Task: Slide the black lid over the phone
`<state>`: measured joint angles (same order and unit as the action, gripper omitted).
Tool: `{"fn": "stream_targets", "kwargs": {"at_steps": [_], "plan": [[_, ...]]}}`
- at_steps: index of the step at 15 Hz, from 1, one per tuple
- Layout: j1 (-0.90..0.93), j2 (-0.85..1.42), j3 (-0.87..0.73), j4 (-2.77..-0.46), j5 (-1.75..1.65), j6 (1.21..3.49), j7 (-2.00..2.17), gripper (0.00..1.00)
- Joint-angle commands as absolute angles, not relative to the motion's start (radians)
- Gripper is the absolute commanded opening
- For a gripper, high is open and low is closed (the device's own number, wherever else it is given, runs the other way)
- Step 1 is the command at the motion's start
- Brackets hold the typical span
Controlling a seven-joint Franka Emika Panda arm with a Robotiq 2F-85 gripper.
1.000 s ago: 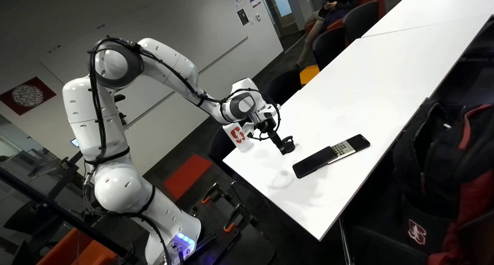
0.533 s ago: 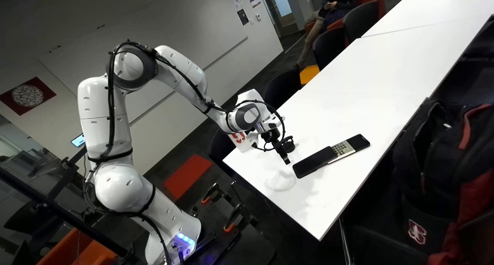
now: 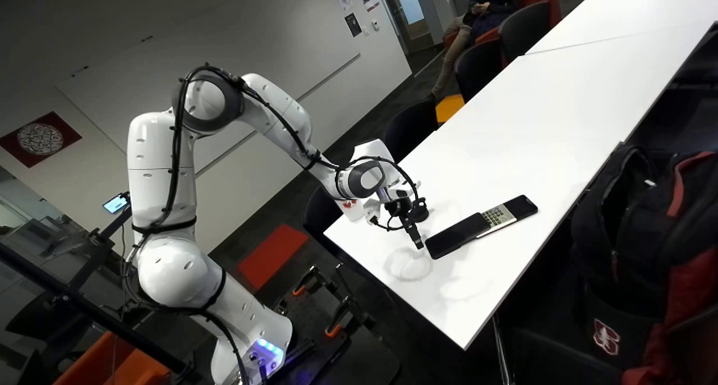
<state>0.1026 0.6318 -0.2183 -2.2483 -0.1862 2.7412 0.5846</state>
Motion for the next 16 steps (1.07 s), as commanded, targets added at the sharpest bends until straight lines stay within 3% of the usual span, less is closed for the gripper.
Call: {"fn": "stream_targets", "kwargs": {"at_steps": [1,3,16], "plan": [[0.11,0.676,-0.228,-2.214,-0.132,2.762,0.531,0.12],[0.113,0.694,-0.23,-2.198,-0.119,2.759,0.523,0.0],[0.107,0.734,-0.241,-2.149,-0.055,2.746,0.495,0.0]]}}
